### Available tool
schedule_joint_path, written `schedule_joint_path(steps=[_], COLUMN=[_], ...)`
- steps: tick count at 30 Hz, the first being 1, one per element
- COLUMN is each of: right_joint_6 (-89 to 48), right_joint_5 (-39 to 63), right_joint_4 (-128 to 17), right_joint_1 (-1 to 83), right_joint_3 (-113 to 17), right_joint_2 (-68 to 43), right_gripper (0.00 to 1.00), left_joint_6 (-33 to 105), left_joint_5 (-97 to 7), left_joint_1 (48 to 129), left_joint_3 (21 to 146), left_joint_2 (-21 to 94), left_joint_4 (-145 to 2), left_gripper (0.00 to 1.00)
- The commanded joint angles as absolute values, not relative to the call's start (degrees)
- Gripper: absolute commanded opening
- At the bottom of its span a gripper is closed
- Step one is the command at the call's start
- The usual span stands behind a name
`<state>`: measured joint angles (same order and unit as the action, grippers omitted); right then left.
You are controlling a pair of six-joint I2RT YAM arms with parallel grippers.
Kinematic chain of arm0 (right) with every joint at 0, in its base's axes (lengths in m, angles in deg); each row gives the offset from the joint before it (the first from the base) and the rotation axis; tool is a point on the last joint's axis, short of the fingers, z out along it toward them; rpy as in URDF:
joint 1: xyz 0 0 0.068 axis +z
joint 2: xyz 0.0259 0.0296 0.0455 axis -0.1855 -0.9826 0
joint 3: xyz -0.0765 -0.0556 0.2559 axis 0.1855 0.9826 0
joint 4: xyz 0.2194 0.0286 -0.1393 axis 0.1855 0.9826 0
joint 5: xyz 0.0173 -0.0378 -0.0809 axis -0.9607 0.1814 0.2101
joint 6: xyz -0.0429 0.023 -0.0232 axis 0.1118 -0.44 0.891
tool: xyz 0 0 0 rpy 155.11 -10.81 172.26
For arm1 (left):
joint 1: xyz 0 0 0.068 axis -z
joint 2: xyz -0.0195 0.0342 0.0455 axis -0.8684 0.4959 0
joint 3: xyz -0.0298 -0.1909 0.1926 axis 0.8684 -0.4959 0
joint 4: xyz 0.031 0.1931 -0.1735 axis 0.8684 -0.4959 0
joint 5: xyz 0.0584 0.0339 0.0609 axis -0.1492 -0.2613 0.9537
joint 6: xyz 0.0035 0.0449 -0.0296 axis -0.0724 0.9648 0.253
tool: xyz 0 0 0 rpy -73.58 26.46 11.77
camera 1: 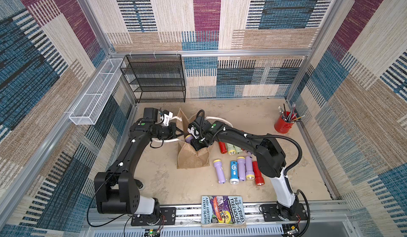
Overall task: Put the flashlights into the tote bags
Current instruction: Place the flashlight in the canvas bag.
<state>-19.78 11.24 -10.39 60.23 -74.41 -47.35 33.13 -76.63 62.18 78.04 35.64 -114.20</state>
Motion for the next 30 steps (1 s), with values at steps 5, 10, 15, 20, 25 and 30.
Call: schedule_joint_path(steps=[5, 10, 15, 20, 25, 30], right_joint_6=[-19.47, -19.13, -18.47, -18.12, -17.56, -16.32], right_joint_5=[11.86, 10.70, 11.16, 11.18, 9.93, 13.16], right_joint_4=[-7.81, -7.68, -6.92, -6.15, -5.27, -2.75], right_joint_1=[60.25, 60.24, 60.25, 60.15, 60.12, 60.13], right_joint_3=[-73.21, -73.12, -73.77, -75.09, -77.90, -82.21], right_joint_2=[-48.80, -48.88, -48.59, -48.17, -47.30, -46.97], right_gripper=[0.44, 0.46, 0.57, 0.63, 0.68, 0.71], left_joint_6=[33.28, 33.28, 33.28, 33.28, 33.28, 33.27], left_joint_5=[-77.77, -77.95, -78.21, -78.49, -78.63, -79.24], left_joint_1=[62.06, 62.08, 62.08, 62.06, 62.06, 62.12], left_joint_3=[77.87, 77.80, 77.86, 77.71, 77.85, 77.83], left_joint_2=[35.34, 35.42, 35.51, 35.70, 35.69, 35.78], left_joint_4=[-113.93, -113.93, -113.92, -113.92, -114.02, -114.01], left_gripper=[0.00, 0.00, 0.01, 0.01, 0.01, 0.01])
